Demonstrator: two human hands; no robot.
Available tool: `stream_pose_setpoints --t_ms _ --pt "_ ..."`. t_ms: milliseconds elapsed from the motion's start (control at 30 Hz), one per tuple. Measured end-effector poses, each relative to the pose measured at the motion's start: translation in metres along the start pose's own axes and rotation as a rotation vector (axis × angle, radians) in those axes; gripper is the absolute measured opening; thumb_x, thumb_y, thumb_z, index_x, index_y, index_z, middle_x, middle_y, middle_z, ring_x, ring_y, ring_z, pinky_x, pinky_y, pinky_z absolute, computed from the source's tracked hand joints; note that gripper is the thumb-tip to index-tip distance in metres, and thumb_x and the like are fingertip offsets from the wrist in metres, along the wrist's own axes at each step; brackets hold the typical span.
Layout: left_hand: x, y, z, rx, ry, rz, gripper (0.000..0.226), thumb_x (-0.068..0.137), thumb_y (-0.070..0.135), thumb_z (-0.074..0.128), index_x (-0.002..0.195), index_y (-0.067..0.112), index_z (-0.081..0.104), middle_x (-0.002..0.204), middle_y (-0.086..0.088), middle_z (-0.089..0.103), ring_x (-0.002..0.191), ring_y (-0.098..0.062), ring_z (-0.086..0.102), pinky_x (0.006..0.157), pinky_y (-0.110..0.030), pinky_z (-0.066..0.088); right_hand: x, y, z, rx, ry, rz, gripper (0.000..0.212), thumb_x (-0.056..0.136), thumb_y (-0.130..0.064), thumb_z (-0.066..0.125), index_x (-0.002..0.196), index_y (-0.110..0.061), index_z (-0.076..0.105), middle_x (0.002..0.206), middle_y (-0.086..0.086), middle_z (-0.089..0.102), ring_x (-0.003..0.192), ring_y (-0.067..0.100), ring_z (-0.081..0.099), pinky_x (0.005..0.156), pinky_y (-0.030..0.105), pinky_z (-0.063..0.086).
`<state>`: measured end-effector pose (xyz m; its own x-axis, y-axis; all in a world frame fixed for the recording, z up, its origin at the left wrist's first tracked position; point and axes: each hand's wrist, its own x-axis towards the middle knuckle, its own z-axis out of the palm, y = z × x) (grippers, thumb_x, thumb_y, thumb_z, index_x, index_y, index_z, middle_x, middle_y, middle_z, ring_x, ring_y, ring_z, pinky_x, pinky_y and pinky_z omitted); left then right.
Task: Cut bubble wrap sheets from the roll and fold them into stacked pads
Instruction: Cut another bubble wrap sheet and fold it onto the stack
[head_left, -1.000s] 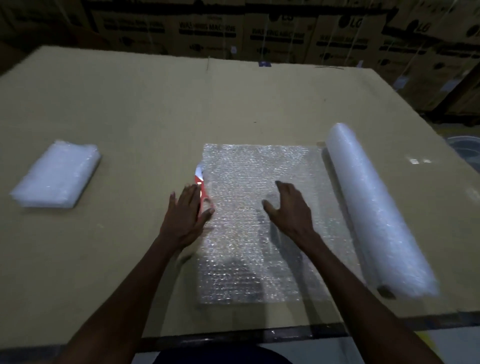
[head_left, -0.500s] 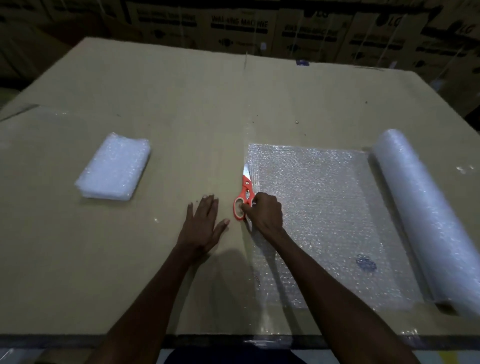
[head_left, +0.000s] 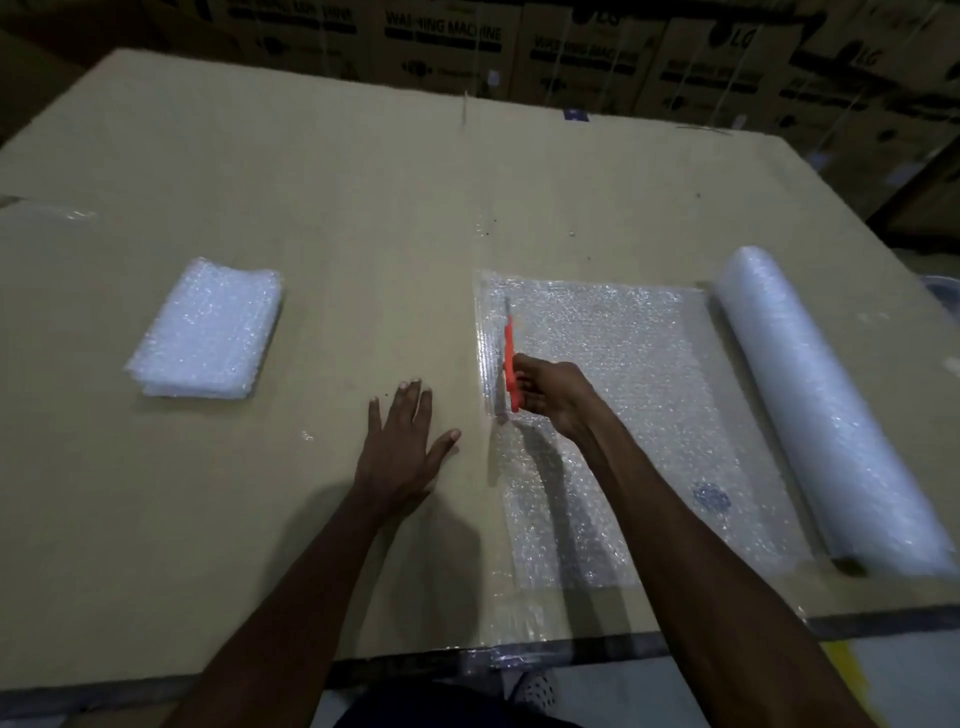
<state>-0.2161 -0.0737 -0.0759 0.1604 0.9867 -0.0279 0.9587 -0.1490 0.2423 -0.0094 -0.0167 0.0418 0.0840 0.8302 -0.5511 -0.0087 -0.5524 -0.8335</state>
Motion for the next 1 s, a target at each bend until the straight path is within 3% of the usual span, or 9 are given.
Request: stream_pose_setpoints --t_ms 100,300,433,533,600,700,833,933,1000 --pt "0.0 0.003 0.001 0.004 0.001 -0.003 0.099 0.089 0.073 -0.004 0.157 0.006 0.022 0.165 -0.014 0.015 0.154 -0.027 0.01 0.12 -0.058 0.005 -0.015 0.005 -0.028 0.203 -0.049 -0.029 0.015 0.096 -0.009 0.066 0.091 0.005 0.07 0.083 0.019 0.071 0.072 0.025 0.07 0.08 0.037 0.061" --pt "-0.009 0.031 0.004 0.001 0.042 0.082 0.096 0.094 0.073 -0.001 0.154 0.005 0.029 0.165 -0.016 0.018 0.153 -0.029 0.013 0.119 -0.06 0.006 -0.051 0.032 -0.072 0.584 -0.1 0.006 0.001 0.091 -0.003 0.067 0.091 -0.003 0.067 0.071 0.007 0.064 0.058 0.014 0.062 0.059 0.023 0.057" --pt "-0.021 0.066 0.004 -0.007 0.104 0.157 0.087 0.098 0.07 0.007 0.153 0.007 0.031 0.165 -0.013 0.017 0.154 -0.027 0.01 0.12 -0.059 0.007 -0.085 0.062 -0.099 0.601 -0.082 -0.01 0.009 0.093 0.007 0.06 0.098 0.011 0.066 0.086 0.018 0.074 0.071 0.019 0.075 0.066 0.023 0.061" --pt "-0.031 0.091 0.006 -0.044 0.123 0.179 0.084 0.098 0.069 0.011 0.154 0.009 0.03 0.166 -0.01 0.017 0.154 -0.024 0.009 0.12 -0.058 0.006 -0.11 0.083 -0.122 0.624 -0.07 -0.04 0.009 0.093 0.006 0.06 0.097 0.01 0.066 0.09 0.02 0.072 0.069 0.016 0.072 0.063 0.02 0.058" --pt "-0.04 0.109 0.008 -0.052 0.109 0.203 0.086 0.097 0.07 0.009 0.155 0.009 0.028 0.166 -0.01 0.018 0.154 -0.024 0.009 0.12 -0.058 0.006 -0.129 0.099 -0.14 0.633 -0.077 -0.059 0.009 0.092 -0.003 0.065 0.098 0.003 0.067 0.085 0.013 0.066 0.061 0.011 0.063 0.055 0.017 0.052" --pt "-0.051 0.132 0.011 -0.062 0.027 0.227 0.093 0.092 0.072 0.004 0.157 0.008 0.021 0.167 -0.008 0.014 0.154 -0.022 0.007 0.121 -0.055 0.006 -0.159 0.124 -0.164 0.561 -0.049 -0.111 0.029 0.081 -0.033 0.077 0.098 -0.012 0.067 0.076 0.004 0.06 0.057 0.007 0.054 0.048 0.016 0.044" --pt "-0.06 0.154 0.019 -0.042 -0.035 0.27 0.096 0.091 0.073 0.002 0.158 0.007 0.017 0.167 -0.009 0.012 0.154 -0.023 0.006 0.123 -0.053 0.007 -0.201 0.151 -0.184 0.41 0.007 -0.103 0.029 0.073 -0.053 0.077 0.078 -0.025 0.07 0.07 0.001 0.056 0.052 0.008 0.046 0.044 0.017 0.036" --pt "-0.064 0.166 0.025 -0.029 -0.057 0.273 0.09 0.096 0.071 0.011 0.158 0.006 0.016 0.167 -0.01 0.01 0.154 -0.024 0.005 0.123 -0.053 0.007 -0.223 0.173 -0.192 0.303 0.035 -0.076 0.04 0.074 -0.058 0.077 0.098 -0.027 0.071 0.067 -0.002 0.052 0.052 0.007 0.044 0.044 0.018 0.034" --pt "-0.062 0.171 0.027 -0.031 -0.068 0.265 0.086 0.098 0.066 0.015 0.158 0.005 0.015 0.167 -0.011 0.008 0.154 -0.024 0.003 0.123 -0.053 0.006 -0.236 0.188 -0.193 0.236 0.06 -0.058 0.047 0.07 -0.062 0.079 0.1 -0.026 0.073 0.068 -0.001 0.053 0.052 0.008 0.044 0.044 0.02 0.034"
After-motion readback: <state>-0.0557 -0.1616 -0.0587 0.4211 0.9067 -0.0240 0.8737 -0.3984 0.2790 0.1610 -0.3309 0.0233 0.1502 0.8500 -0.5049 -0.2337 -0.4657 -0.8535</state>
